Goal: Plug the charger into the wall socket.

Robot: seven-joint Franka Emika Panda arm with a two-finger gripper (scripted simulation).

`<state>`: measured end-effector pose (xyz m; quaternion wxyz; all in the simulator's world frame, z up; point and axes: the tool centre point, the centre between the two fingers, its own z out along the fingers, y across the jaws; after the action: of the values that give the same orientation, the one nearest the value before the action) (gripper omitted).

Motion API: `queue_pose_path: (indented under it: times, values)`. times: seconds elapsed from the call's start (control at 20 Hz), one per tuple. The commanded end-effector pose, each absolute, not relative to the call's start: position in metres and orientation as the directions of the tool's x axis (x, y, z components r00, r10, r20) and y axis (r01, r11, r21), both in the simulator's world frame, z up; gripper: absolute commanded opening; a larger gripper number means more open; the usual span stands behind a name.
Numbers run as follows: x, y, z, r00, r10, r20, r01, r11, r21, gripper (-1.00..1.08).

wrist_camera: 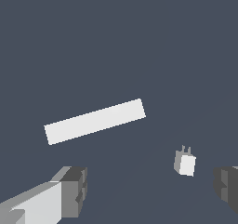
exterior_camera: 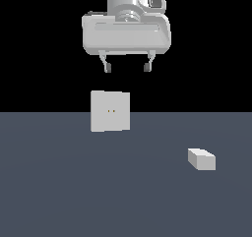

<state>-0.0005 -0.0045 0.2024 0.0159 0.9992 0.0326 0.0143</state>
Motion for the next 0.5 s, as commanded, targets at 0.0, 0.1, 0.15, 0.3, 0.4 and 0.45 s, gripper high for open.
queue_pose_path:
  times: [0.0, 0.1, 0.15, 0.3, 0.4, 0.45]
  values:
    - [-0.0005, -0.0045, 0.2024, 0.997, 0.066, 0.028, 0.065, -0.997, 0.033, 1.0]
    - [-0.0007, -0.0049, 0.202, 0.997, 0.065, 0.028, 0.064, -0.997, 0.033, 1.0]
    - [-0.0011, -0.0054, 0.2016, 0.997, 0.065, 0.03, 0.064, -0.997, 0.033, 1.0]
    - [-0.0028, -0.0082, 0.1992, 0.997, 0.061, 0.037, 0.06, -0.998, 0.033, 1.0]
    - [-0.0045, -0.0111, 0.1967, 0.997, 0.058, 0.044, 0.056, -0.998, 0.033, 1.0]
    - [-0.0056, -0.0129, 0.1952, 0.997, 0.056, 0.049, 0.054, -0.998, 0.033, 1.0]
